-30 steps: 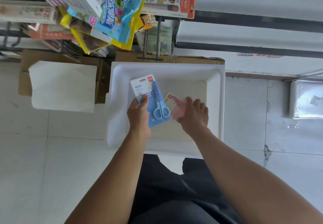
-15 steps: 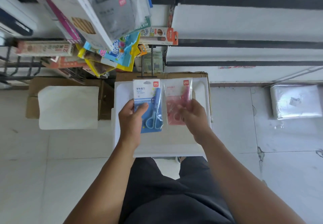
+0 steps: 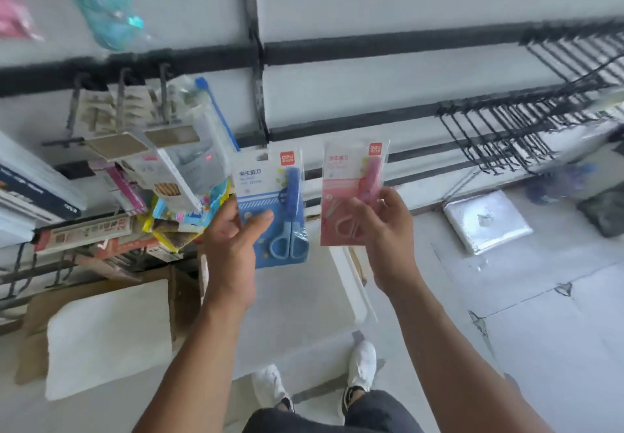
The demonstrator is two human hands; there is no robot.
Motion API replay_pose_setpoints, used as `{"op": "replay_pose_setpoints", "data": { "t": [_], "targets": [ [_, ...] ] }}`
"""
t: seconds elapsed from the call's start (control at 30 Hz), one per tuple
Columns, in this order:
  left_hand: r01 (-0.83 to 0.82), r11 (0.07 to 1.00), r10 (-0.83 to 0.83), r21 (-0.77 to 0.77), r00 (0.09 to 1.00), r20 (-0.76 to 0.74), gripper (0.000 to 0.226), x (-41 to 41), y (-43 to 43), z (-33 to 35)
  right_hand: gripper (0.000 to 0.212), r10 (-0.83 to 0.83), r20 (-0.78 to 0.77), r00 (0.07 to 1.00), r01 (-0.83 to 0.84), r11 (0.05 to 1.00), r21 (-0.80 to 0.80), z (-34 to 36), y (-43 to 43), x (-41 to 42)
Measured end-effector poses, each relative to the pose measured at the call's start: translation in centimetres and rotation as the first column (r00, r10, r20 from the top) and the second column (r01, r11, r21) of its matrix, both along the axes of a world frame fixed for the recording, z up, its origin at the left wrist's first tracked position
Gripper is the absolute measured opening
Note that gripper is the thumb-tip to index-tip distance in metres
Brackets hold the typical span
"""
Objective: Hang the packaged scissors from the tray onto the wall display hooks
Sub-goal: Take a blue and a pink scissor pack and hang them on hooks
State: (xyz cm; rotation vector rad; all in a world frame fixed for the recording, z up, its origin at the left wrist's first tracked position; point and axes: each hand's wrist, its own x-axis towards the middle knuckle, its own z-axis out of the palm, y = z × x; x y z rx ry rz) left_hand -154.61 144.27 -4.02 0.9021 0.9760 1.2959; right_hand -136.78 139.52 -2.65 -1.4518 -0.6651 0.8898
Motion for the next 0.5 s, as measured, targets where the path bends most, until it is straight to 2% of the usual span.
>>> {"op": "replay_pose_setpoints", "data": {
  "t": [0.17,0.4,0.5],
  "targets": [
    [0.087,0.985,-0.090,0.152,0.996,0.009,0.026,5.3,-1.3,6.4,0.017,-0.070,-0.039,0.997,0.075,0.983,0.168,6.3,-3.3,4.7],
    [0.124,0.936,-0.136,0.329,0.991,0.011,0.027,16.1,-6.9,14.1,0.020,-0.051,-0.006,0.999,0.050,0.936,0.349,13.3,-9.8,15.0],
    [0.114,0.918,-0.127,0.379,0.992,0.011,0.029,20.9,-9.3,16.9,0.009,-0.052,0.022,0.998,0.038,0.909,0.416,16.0,-12.6,19.8]
  ]
}}
